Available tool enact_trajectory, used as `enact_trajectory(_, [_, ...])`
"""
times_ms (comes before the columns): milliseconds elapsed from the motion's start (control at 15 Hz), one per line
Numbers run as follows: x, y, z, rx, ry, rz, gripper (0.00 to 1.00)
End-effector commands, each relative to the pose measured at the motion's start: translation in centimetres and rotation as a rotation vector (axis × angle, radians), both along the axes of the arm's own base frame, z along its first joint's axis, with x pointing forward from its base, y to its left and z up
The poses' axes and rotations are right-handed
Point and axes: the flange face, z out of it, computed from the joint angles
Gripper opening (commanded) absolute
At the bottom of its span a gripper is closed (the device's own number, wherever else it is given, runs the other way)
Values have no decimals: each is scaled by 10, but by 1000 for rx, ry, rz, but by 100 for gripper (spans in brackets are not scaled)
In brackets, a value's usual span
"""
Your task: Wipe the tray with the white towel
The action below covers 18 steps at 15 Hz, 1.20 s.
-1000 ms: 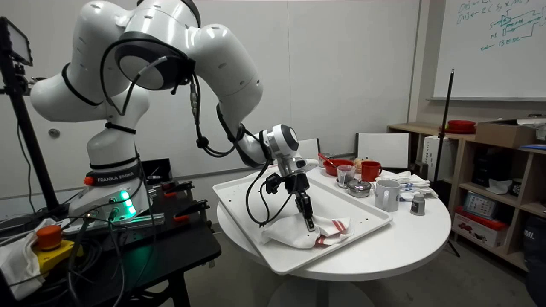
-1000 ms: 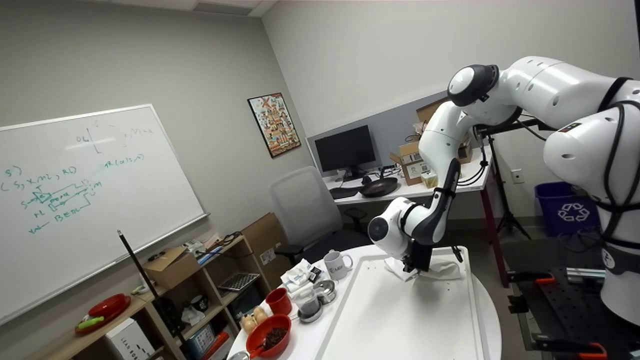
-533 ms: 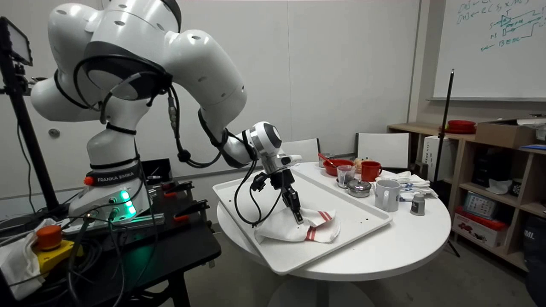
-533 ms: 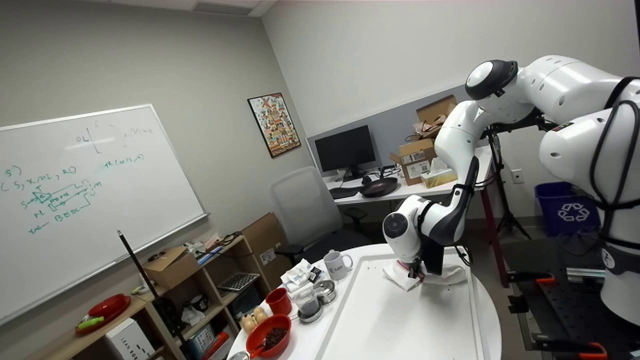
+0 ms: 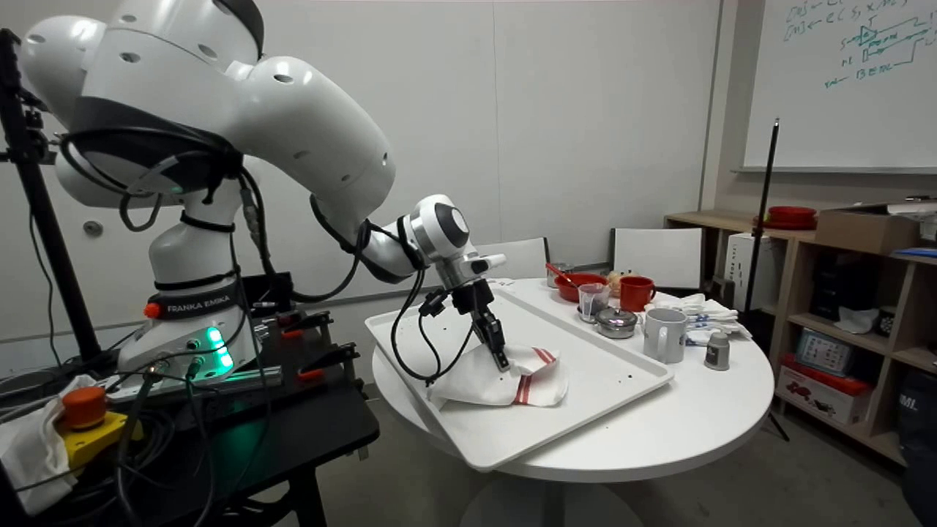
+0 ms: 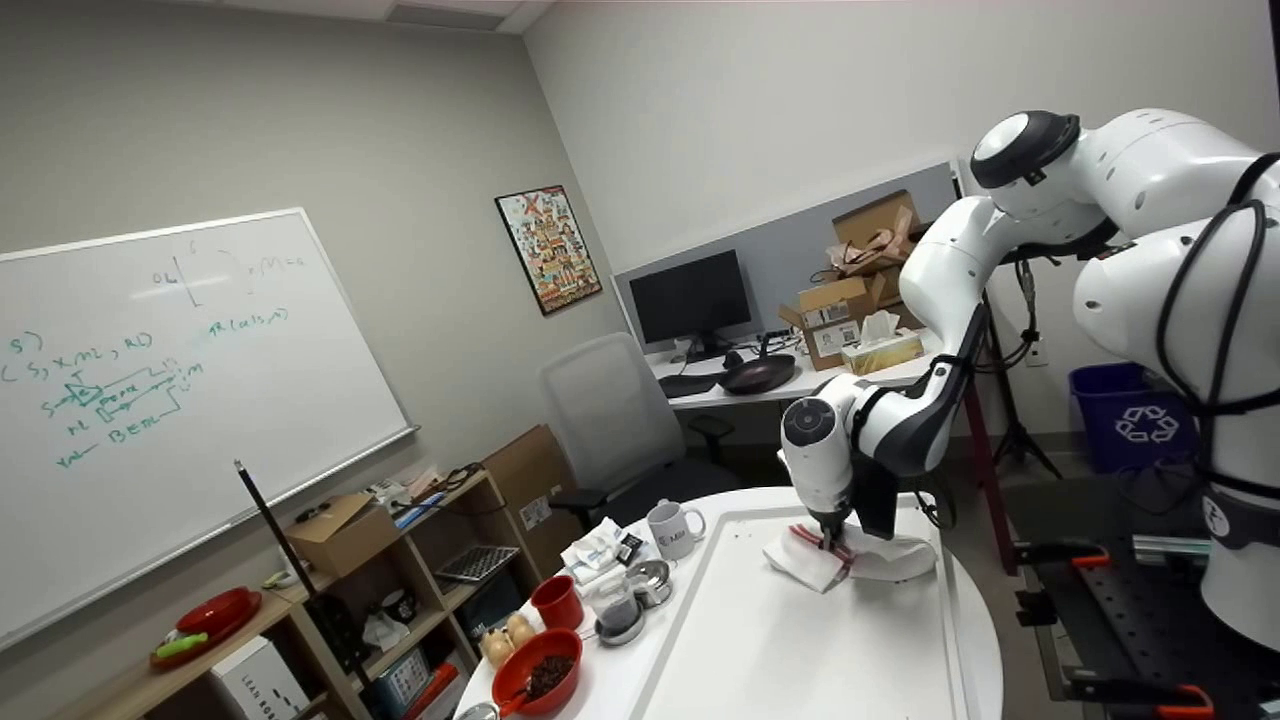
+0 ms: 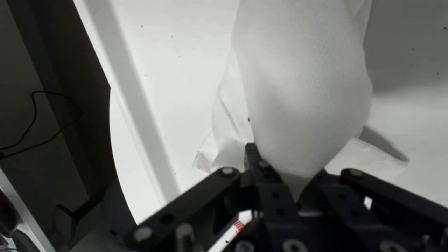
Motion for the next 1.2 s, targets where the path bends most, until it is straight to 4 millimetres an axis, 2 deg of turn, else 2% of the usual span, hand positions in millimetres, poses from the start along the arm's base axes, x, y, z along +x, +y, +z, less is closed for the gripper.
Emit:
enact_trajectory(0, [2, -2, 7, 63, -5, 9, 3])
enact_trajectory(667, [12, 9, 12, 147, 8, 11, 3])
enact_trajectory(1133, [18, 24, 4, 182, 58, 26, 3])
